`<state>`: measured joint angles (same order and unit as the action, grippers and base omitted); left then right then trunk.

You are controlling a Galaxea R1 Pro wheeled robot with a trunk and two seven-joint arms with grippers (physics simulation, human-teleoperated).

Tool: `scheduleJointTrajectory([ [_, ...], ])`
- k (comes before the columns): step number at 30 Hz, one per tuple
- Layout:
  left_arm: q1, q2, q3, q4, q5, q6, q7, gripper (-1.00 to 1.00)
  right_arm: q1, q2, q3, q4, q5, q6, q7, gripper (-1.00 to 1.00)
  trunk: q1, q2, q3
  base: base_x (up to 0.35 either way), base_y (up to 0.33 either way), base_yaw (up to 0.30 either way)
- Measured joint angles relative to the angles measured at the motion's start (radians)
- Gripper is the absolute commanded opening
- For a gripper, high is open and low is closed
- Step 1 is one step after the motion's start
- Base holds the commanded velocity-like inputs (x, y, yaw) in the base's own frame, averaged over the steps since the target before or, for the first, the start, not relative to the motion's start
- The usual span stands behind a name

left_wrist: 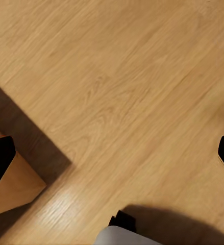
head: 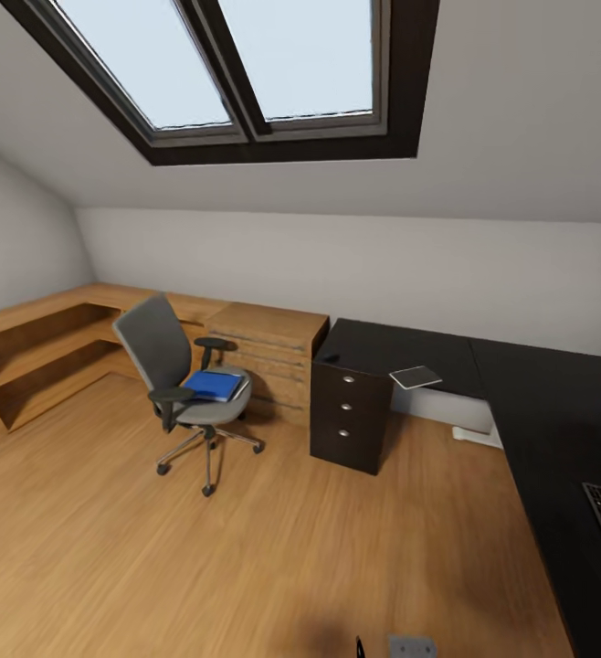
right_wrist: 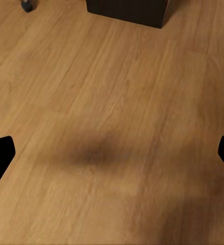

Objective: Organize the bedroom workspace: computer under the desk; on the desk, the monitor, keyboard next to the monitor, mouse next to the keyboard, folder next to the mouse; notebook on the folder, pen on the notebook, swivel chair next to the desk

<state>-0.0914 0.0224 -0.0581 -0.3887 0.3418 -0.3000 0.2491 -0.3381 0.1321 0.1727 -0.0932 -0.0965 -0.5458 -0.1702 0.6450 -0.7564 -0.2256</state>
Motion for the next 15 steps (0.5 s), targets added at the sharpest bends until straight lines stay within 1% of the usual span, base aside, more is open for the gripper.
scheduleJointTrajectory([
  [15, 0.000, 0.000, 0.001, 0.001, 0.001, 0.001, 0.003, 1.00, 0.000, 0.000, -0.001, 0.000, -0.006, 0.000, -0.001, 1.00, 0.000, 0.000, 0.000, 0.331, 0.000, 0.000],
])
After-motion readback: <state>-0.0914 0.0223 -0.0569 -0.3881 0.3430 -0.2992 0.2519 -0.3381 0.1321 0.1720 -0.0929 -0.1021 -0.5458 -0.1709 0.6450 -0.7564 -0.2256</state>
